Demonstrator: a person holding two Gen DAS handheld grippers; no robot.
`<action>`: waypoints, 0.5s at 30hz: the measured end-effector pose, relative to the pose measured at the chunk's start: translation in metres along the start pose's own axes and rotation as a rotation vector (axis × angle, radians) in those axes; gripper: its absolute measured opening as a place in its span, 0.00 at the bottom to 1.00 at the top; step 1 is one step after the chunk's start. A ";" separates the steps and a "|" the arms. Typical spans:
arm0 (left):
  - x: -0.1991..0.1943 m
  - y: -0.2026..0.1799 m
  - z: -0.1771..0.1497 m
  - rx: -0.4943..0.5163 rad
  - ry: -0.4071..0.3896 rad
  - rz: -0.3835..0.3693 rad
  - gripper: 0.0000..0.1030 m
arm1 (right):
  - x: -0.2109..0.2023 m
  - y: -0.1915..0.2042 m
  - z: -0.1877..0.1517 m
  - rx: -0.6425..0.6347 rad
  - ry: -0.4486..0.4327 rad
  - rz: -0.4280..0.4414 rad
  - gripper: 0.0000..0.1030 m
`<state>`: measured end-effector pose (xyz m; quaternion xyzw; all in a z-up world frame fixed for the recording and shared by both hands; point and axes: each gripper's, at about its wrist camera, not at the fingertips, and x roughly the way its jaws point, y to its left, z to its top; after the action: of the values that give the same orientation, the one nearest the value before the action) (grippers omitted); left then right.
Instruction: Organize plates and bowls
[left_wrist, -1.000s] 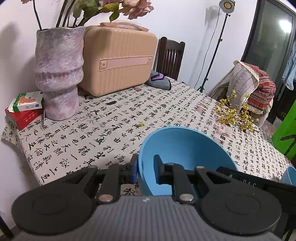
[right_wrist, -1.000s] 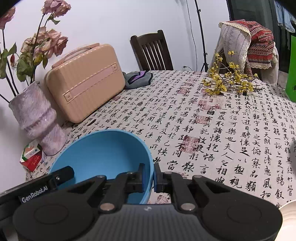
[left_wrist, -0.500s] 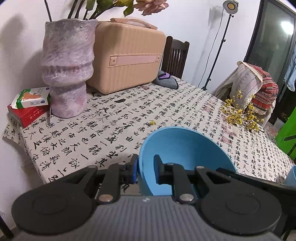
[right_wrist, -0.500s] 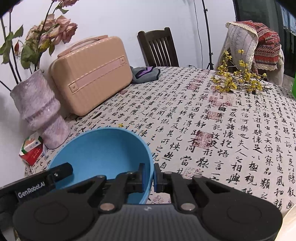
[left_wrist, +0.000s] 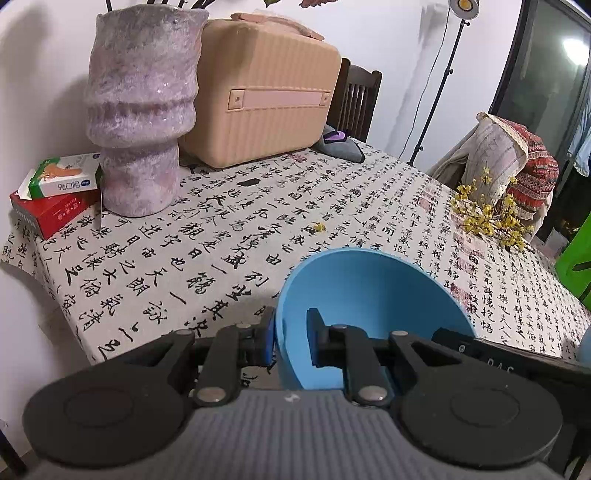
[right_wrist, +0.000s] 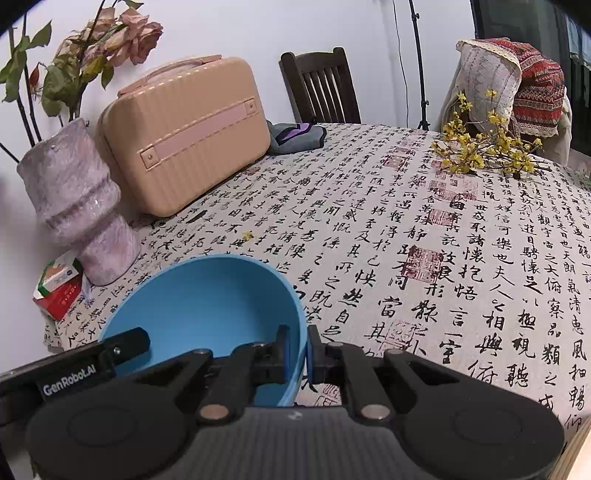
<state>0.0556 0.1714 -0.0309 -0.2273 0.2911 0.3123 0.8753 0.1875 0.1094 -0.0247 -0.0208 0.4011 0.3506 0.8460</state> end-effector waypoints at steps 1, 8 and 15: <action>0.000 0.000 -0.001 0.001 0.000 -0.001 0.17 | 0.001 0.001 -0.001 -0.002 0.000 -0.002 0.08; 0.003 0.000 -0.005 0.014 -0.004 -0.004 0.17 | 0.004 0.000 -0.004 -0.003 -0.007 -0.007 0.08; 0.007 -0.001 -0.009 0.023 0.001 -0.009 0.17 | 0.007 -0.003 -0.008 0.003 -0.001 -0.009 0.09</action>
<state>0.0572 0.1683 -0.0415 -0.2188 0.2941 0.3049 0.8790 0.1871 0.1086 -0.0354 -0.0213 0.4010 0.3461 0.8479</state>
